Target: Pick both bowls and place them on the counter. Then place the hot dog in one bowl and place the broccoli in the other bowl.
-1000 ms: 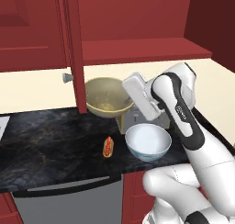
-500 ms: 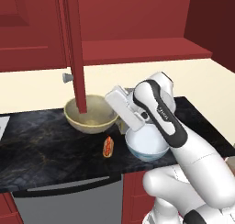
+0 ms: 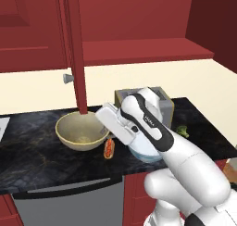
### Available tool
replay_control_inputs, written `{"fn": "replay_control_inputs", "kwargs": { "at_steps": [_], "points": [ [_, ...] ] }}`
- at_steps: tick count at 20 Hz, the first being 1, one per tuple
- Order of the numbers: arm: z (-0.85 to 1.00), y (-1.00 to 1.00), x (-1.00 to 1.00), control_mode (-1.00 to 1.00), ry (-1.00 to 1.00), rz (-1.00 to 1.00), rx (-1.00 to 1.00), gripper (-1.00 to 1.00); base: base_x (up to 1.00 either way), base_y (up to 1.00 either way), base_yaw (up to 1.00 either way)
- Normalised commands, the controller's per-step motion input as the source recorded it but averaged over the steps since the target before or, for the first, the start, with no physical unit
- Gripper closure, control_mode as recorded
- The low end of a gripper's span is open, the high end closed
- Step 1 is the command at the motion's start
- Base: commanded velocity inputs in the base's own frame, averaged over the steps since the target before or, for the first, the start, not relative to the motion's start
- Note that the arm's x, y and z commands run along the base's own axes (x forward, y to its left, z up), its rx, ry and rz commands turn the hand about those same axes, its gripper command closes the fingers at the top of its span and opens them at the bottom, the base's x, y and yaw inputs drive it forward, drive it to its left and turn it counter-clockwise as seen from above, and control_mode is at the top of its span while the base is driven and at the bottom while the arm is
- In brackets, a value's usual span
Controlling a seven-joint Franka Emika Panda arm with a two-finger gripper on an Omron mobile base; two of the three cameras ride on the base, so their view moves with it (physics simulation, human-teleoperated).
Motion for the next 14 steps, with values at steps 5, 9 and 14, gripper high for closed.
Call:
{"fn": "replay_control_inputs", "kwargs": {
  "at_steps": [5,9,14],
  "points": [
    [-0.62,0.36,0.03,-1.0,0.0,0.0,-0.05,1.0,0.0,0.0,0.0],
    [-0.52,0.27,0.13,-1.0,0.0,0.0,-0.02,1.0,0.0,0.0,0.0],
    [-0.47,0.28,0.21,-1.0,0.0,0.0,-0.01,1.0,0.0,0.0,0.0]
  ]
}}
